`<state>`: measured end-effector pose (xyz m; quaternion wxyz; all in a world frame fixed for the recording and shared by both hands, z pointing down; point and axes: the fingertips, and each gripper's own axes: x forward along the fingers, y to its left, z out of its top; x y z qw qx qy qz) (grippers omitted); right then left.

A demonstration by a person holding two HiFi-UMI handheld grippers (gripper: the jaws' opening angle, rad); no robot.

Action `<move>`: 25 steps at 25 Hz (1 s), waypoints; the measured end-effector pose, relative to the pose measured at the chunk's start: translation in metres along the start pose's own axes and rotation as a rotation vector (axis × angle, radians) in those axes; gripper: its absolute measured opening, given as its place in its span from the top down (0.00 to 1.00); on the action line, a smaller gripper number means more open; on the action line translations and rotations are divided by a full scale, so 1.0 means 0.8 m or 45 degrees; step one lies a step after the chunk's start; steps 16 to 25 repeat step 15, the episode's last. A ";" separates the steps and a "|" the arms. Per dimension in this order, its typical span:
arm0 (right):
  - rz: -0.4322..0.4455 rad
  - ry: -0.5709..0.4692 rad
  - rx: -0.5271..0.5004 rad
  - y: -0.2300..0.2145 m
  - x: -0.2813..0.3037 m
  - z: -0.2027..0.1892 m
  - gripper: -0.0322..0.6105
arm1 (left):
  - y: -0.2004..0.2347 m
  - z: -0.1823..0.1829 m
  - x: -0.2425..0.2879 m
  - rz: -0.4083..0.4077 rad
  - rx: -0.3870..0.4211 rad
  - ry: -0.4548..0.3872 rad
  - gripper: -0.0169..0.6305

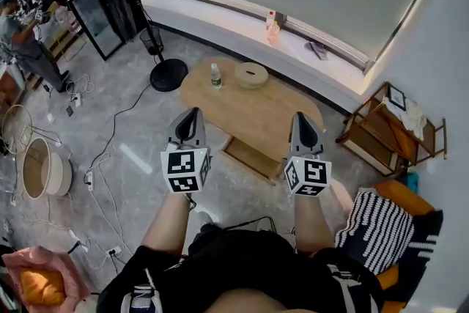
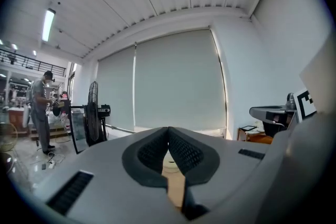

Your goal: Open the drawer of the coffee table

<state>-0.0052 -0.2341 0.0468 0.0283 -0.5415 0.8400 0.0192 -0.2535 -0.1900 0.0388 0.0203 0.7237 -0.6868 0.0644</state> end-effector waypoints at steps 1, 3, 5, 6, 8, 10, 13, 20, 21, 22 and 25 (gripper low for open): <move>0.014 -0.003 -0.005 0.003 0.001 0.003 0.93 | 0.003 0.004 -0.006 0.016 0.006 -0.012 0.94; 0.038 -0.014 0.010 0.011 0.000 0.004 0.93 | 0.012 0.006 -0.022 0.055 0.026 -0.026 0.94; 0.065 -0.028 0.016 0.028 -0.003 0.011 0.93 | 0.027 0.007 -0.038 0.080 0.014 -0.030 0.94; 0.079 -0.034 0.008 0.037 -0.003 0.015 0.93 | 0.035 0.007 -0.044 0.090 -0.005 -0.034 0.94; 0.108 -0.038 -0.008 0.053 -0.001 0.018 0.93 | 0.048 0.006 -0.053 0.103 -0.041 -0.036 0.94; 0.131 -0.031 -0.013 0.070 0.003 0.019 0.93 | 0.062 0.005 -0.059 0.112 -0.057 -0.032 0.94; 0.150 -0.018 -0.017 0.099 0.011 0.026 0.93 | 0.087 0.008 -0.068 0.110 -0.063 -0.026 0.94; 0.159 -0.014 -0.022 0.119 0.016 0.032 0.93 | 0.104 0.010 -0.074 0.106 -0.067 -0.025 0.94; 0.159 -0.014 -0.022 0.119 0.016 0.032 0.93 | 0.104 0.010 -0.074 0.106 -0.067 -0.025 0.94; 0.159 -0.014 -0.022 0.119 0.016 0.032 0.93 | 0.104 0.010 -0.074 0.106 -0.067 -0.025 0.94; 0.159 -0.014 -0.022 0.119 0.016 0.032 0.93 | 0.104 0.010 -0.074 0.106 -0.067 -0.025 0.94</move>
